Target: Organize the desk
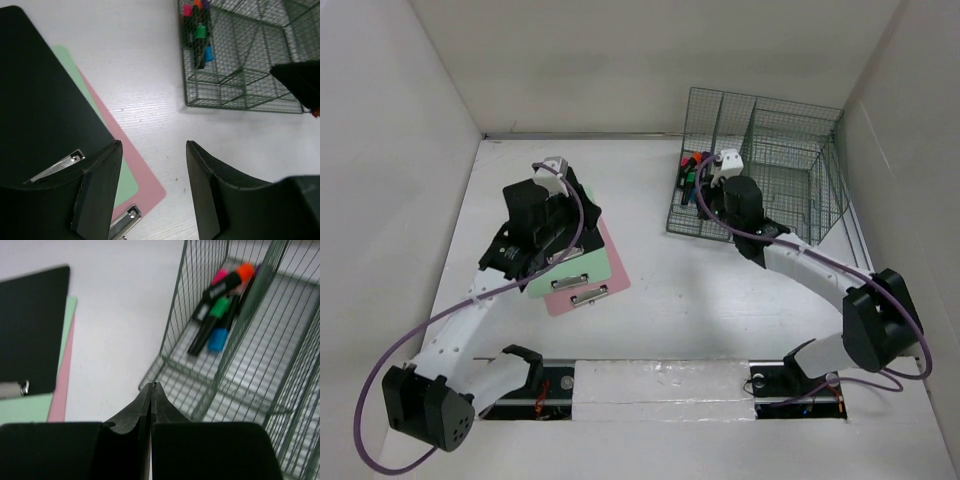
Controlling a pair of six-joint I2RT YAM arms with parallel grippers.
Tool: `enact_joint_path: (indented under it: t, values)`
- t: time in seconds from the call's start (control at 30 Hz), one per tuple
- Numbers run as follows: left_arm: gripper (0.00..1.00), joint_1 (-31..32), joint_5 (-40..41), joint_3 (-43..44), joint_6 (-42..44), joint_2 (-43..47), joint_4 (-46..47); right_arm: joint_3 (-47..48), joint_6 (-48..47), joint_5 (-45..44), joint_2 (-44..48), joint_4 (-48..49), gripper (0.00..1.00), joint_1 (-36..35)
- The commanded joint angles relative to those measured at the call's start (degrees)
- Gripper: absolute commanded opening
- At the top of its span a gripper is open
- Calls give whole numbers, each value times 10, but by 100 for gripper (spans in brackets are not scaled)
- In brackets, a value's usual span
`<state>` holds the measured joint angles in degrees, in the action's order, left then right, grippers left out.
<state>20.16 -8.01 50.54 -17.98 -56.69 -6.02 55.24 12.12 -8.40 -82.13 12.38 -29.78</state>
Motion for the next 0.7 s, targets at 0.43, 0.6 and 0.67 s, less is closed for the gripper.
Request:
enact_joint_path:
  t: [0.43, 0.6, 0.67]
  values:
    - [56, 48, 223, 85, 71, -227, -175, -120, 40, 54, 49, 128, 23, 10]
    - [56, 48, 208, 74, 89, -265, -167, -125, 43, 54, 56, 128, 23, 24]
    - [56, 48, 206, 68, 90, -285, -164, -129, 43, 59, 65, 128, 23, 24]
